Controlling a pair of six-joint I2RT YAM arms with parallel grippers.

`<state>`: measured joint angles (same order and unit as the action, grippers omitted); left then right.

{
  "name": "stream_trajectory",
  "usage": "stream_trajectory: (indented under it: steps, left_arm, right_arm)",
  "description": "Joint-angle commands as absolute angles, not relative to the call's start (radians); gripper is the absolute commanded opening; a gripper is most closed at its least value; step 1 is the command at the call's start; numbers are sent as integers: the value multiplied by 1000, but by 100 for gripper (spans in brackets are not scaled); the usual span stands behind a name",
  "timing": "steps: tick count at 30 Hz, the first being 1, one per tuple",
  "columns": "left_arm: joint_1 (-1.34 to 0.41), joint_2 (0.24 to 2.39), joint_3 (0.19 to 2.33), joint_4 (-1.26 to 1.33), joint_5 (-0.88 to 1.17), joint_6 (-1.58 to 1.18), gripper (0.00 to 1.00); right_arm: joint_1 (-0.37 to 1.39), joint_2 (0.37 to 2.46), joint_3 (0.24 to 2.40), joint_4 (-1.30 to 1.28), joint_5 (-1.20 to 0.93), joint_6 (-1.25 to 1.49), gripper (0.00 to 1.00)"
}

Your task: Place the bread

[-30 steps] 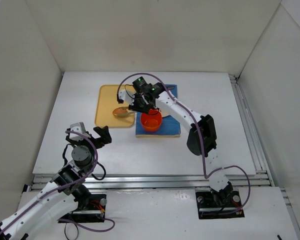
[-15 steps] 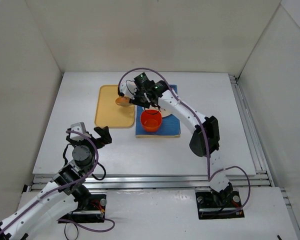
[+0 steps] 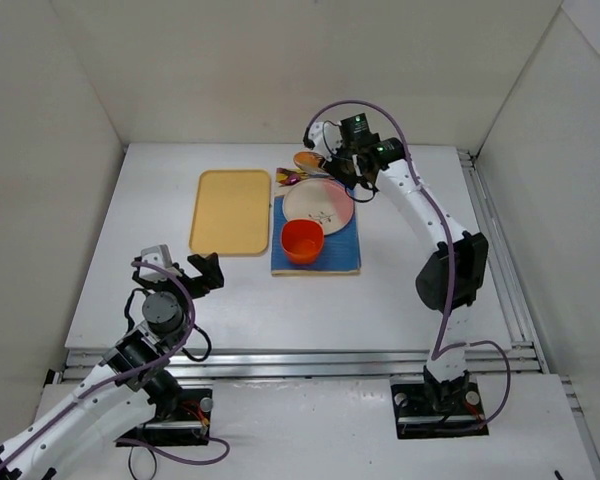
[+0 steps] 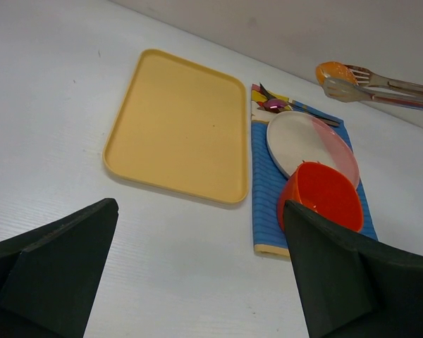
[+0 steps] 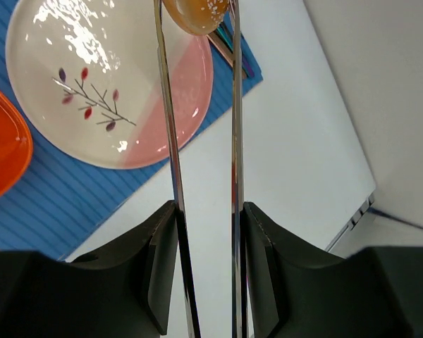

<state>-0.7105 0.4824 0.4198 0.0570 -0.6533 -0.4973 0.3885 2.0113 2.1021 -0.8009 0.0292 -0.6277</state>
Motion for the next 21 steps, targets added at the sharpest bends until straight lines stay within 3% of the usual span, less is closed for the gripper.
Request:
stream_trajectory:
  steps: [1,21]
  left_arm:
    - [-703,500,459,114,-641,-485,99]
    - [-703,512,456,121,-629,-495,99]
  right_arm:
    - [384,1919,2071,-756,6,-594,35]
    - [365,1825,1882,-772,-22,-494,35]
